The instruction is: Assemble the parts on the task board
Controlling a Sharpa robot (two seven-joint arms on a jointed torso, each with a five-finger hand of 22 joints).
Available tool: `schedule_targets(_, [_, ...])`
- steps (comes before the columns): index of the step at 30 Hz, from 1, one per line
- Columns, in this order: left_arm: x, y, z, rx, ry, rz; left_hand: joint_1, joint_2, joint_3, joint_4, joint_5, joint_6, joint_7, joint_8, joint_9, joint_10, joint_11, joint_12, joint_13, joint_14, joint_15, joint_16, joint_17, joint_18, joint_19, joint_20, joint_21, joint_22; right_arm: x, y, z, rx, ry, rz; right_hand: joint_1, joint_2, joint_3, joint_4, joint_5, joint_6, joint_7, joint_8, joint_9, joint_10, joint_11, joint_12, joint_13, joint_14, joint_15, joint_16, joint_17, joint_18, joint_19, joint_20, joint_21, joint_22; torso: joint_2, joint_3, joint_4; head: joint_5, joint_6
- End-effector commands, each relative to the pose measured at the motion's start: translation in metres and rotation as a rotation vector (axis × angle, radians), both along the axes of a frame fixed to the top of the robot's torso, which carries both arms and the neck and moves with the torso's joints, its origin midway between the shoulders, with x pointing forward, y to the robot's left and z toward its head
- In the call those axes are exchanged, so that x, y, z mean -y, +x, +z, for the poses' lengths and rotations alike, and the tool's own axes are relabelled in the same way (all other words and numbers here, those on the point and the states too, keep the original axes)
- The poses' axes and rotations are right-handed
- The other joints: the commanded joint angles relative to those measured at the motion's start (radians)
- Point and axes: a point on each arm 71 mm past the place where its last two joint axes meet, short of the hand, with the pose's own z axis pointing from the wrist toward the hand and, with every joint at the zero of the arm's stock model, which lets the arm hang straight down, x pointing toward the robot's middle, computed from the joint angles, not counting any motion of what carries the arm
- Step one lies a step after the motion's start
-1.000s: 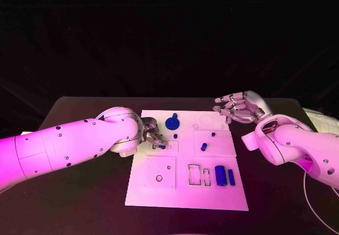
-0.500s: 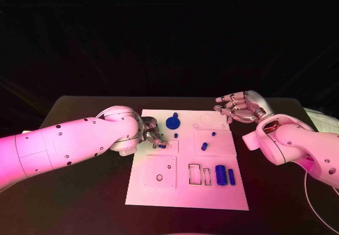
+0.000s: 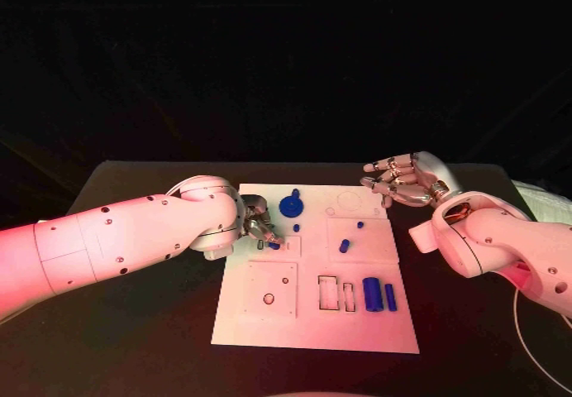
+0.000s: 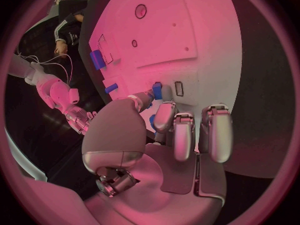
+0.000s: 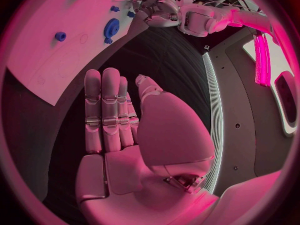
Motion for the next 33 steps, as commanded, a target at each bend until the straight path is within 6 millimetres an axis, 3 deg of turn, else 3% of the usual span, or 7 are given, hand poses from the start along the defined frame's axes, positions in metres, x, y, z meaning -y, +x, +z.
schedule_targets(1, [0.0036,-0.0029,-0.0056,-0.033,0.016,-0.022,-0.021,-0.003,0.054,-0.07,0.002,0.028,-0.017,-0.007,0.001,0.003,-0.003,-0.003,-0.005,0.107,-0.004,0.003,0.263,-0.008,0.03,-0.001,0.003,0.135,-0.0024,-0.0008,-0.0003,0.002,-0.003,0.027,0.006,0.003,0.003,-0.005,0.004,-0.004,0.003,-0.001,-0.001,-0.009,0.0,-0.005,-0.002,0.002,0.005,-0.004,0.001,0.014,0.007,0.002,-0.005,-0.002,0.0,0.0002,0.0004,-0.002,-0.001])
schedule_targets(7, [0.0049,-0.002,-0.0062,-0.037,0.02,-0.026,-0.057,-0.01,0.005,-0.055,0.002,0.048,-0.022,-0.022,-0.013,-0.003,-0.008,-0.027,-0.031,0.107,-0.009,0.003,0.263,-0.009,0.032,-0.005,0.003,0.137,-0.0023,-0.0007,-0.002,-0.007,0.006,0.022,0.01,0.005,0.006,-0.007,0.006,-0.004,0.004,-0.001,-0.001,-0.011,0.001,-0.005,-0.004,0.001,0.005,-0.007,0.002,0.014,0.007,0.002,-0.008,-0.003,0.0,0.0003,0.0002,-0.002,-0.003])
schedule_targets(20, [0.0056,-0.0002,-0.0071,-0.043,0.027,-0.029,-0.109,0.01,-0.04,-0.021,0.003,0.081,-0.028,-0.032,-0.03,0.016,-0.012,-0.016,-0.017,0.107,-0.012,0.003,0.263,-0.012,0.04,-0.009,0.01,0.151,-0.0017,-0.0011,-0.0032,-0.014,0.016,0.017,0.013,0.007,0.008,-0.009,0.006,-0.005,0.004,-0.001,-0.001,-0.013,0.002,-0.005,-0.005,0.0,0.005,-0.009,0.003,0.014,0.006,0.002,-0.01,-0.004,0.0,-0.0005,0.0002,-0.003,-0.006])
schedule_targets(33, [0.0029,0.0025,-0.0076,-0.04,0.028,-0.016,-0.162,0.012,-0.077,0.013,0.003,0.1,-0.031,-0.032,-0.044,0.027,-0.014,-0.009,-0.008,0.107,-0.014,0.003,0.263,-0.014,0.045,-0.011,0.014,0.159,-0.001,-0.0015,-0.0036,-0.018,0.018,0.019,0.014,0.007,0.008,-0.009,0.006,-0.005,0.005,-0.001,-0.001,-0.015,0.002,-0.006,-0.006,0.0,0.006,-0.01,0.003,0.014,0.006,0.002,-0.011,-0.005,0.0,-0.0004,0.0012,-0.004,-0.005])
